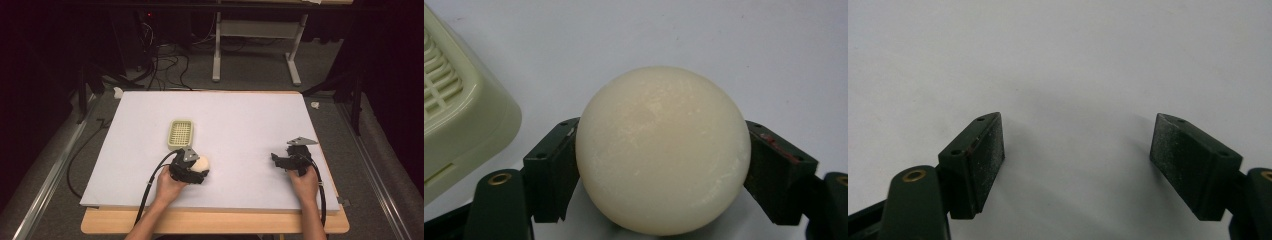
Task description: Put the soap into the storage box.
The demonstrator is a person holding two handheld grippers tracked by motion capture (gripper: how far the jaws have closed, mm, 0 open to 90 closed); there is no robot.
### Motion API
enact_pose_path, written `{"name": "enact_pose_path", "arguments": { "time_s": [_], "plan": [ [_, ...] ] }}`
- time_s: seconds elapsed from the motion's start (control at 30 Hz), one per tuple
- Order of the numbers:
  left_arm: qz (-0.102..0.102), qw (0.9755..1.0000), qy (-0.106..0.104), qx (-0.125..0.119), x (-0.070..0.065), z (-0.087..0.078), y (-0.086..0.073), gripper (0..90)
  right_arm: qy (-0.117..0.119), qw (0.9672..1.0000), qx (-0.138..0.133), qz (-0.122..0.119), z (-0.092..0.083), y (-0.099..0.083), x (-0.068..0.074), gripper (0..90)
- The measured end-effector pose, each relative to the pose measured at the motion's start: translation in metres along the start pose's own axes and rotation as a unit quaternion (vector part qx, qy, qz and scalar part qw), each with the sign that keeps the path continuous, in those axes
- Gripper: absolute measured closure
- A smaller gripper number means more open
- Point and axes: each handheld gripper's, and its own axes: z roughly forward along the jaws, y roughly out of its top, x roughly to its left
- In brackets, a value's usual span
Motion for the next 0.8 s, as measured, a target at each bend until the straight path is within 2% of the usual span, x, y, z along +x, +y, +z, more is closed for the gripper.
{"name": "enact_pose_path", "arguments": {
  "time_s": [0.17, 0.4, 0.6, 0.8],
  "plan": [
    [0.001, 1.0, -0.001, -0.002, 0.0, -0.003, 0.0, 24.7, 0.0, 1.0, 0.0, 0.0, 0.0, 0.0, 0.0, 22.3],
    [-0.003, 0.9999, -0.001, -0.016, 0.003, -0.015, 0.001, 24.7, 0.0, 1.0, 0.0, 0.0, 0.0, 0.0, 0.0, 22.3],
    [-0.003, 0.9997, 0.007, -0.021, 0.006, -0.026, 0.001, 24.7, 0.0, 1.0, 0.0, 0.0, 0.0, 0.0, 0.0, 22.3],
    [-0.015, 0.9993, 0.008, -0.032, 0.012, -0.036, 0.0, 24.7, 0.0, 1.0, 0.0, 0.0, 0.0, 0.0, 0.0, 22.3]
  ]
}}
